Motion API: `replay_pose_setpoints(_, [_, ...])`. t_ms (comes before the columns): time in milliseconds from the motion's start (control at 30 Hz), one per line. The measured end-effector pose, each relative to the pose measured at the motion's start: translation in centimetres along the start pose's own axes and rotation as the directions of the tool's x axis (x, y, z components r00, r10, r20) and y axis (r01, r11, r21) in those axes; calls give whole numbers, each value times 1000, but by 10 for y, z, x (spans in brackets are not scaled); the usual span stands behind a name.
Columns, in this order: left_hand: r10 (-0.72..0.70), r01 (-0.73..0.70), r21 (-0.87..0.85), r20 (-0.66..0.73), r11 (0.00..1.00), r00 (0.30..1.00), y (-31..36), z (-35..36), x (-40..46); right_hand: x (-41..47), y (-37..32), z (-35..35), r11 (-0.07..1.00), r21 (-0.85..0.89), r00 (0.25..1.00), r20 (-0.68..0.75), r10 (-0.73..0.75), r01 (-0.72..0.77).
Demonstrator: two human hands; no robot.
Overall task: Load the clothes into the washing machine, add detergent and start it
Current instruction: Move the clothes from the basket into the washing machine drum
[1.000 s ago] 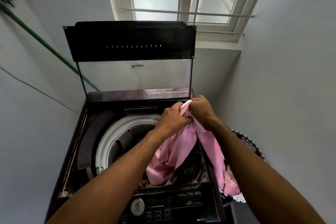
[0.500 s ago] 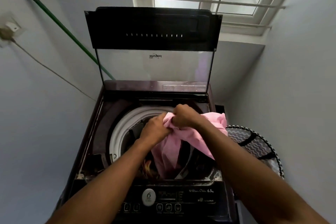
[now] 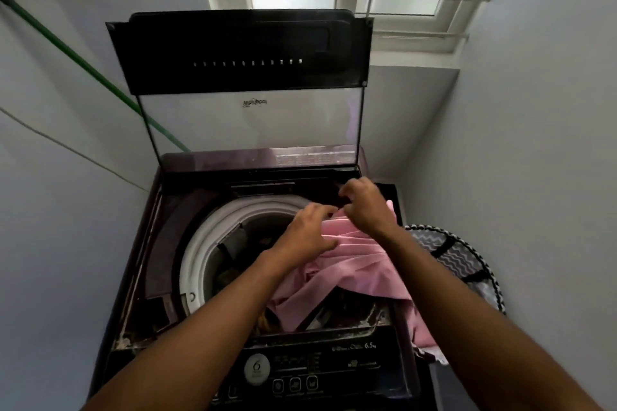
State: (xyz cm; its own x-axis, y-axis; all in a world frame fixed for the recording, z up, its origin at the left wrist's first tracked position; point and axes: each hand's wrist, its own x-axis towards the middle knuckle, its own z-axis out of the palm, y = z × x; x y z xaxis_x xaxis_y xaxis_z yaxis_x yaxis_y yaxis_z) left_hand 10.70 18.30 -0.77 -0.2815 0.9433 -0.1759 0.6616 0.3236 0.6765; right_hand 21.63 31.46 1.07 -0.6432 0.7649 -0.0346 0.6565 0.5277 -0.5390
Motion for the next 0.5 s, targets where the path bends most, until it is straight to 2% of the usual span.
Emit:
replay_pose_setpoints(67, [130,-130,8,-11,992,991,23,12,10,-7,35,-11,995,-9,991,-92,100,-101])
replay_pose_setpoints(133, [205,-205,17,23,979,979,42,25,17,-15,70,-15,974,17,973,-51,226,-226])
replay_pose_setpoints(200, [247,-252,63,84,966,965,60,39,23,-26,104,-18,953,27,950,92,297,-301])
replay_pose_setpoints(267, [252,-277,149,168,949,953,72,52,27,-41,127,-16,960,-2,917,297,268,-280])
replay_pose_setpoints(367, [184,-274,304,294,912,938,80,68,31,-61,149,-3,961,-48,795,551,253,-273])
replay_pose_setpoints(433, [136,-276,401,343,874,929,79,73,30,-68,172,21,960,-117,755,596,272,-254])
replay_pose_setpoints(500, [122,-283,444,357,850,926,76,76,31,-70,201,54,960,-105,766,582,272,-261])
